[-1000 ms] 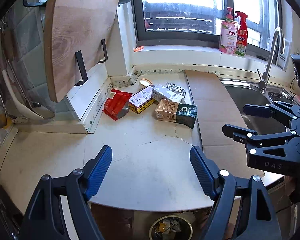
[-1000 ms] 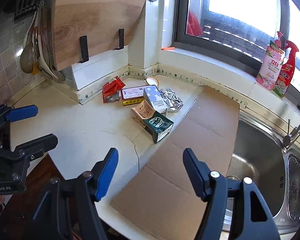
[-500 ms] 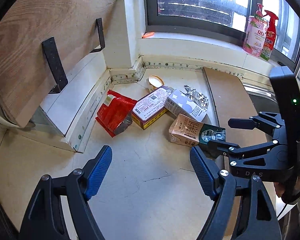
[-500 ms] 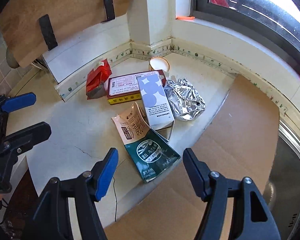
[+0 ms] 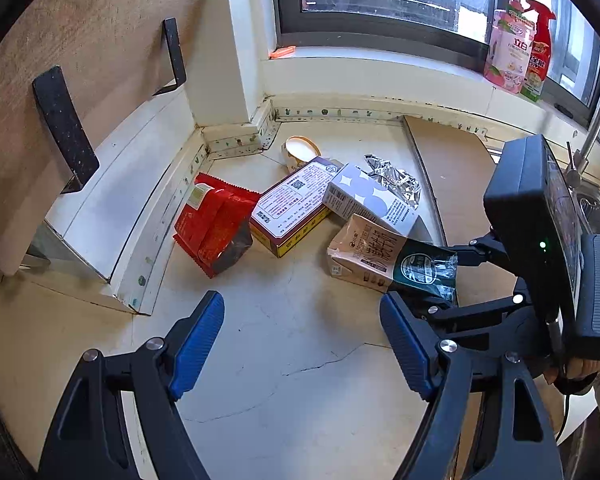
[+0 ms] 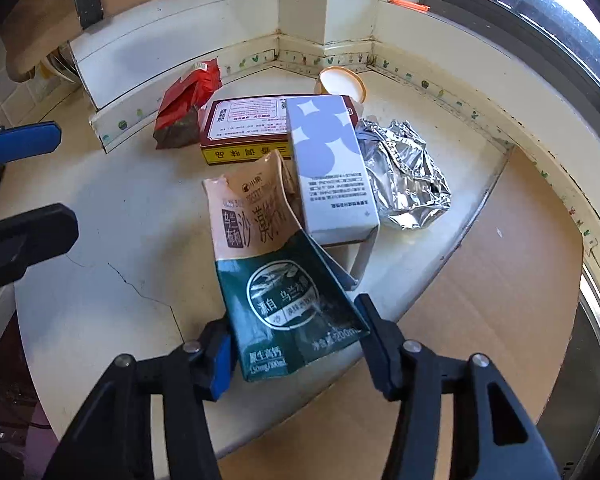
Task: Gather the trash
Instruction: 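Grasp the green-and-tan milk carton with the right gripper while the left grasps the blue-dotted box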
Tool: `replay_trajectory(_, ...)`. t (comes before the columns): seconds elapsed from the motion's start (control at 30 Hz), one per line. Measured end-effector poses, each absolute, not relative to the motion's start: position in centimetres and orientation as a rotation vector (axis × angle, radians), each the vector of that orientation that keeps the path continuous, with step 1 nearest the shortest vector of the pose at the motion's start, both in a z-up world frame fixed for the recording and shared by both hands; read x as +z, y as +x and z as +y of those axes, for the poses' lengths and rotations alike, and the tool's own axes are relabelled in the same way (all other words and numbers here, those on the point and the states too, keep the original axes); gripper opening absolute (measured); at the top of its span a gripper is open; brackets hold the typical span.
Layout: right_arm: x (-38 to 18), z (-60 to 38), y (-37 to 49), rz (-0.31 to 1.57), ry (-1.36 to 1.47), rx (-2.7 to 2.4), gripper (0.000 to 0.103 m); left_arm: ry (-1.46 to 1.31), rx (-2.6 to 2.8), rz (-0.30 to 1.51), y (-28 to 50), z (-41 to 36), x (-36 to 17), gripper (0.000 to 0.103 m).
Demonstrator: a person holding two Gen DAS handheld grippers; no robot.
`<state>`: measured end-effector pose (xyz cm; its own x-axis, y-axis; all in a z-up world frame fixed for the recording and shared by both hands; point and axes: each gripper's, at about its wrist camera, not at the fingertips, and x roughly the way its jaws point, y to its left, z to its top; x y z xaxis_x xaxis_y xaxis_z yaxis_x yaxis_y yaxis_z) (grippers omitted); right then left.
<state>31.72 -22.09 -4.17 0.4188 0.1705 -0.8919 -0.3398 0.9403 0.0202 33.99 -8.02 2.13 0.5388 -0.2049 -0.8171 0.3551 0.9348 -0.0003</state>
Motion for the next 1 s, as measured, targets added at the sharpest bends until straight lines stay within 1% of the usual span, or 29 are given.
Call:
replay_trajectory(0.3,0.7,-25.0,28.2,0.981,-0.050,0.368,0.051,0.160,-0.367,0.896,34.4,-8.5,4.5,0.079)
replay_trajectory(0.43,2.1,-27.6,28.3,0.923,0.002,0.236,0.051,0.155,-0.373,0.879,35.2,-9.5,4.9,0.079)
replay_trajectory(0.63,1.6,-31.2,30.5,0.903,0.137,0.063,0.051,0.103,-0.377,0.918,38.3,-12.4,3.8,0.079)
replay_trajectory(1.0,-0.6,-33.3,32.4,0.921,0.269,0.025,0.052,0.031,-0.287,1.021,43.7,-17.0,-0.8,0.079)
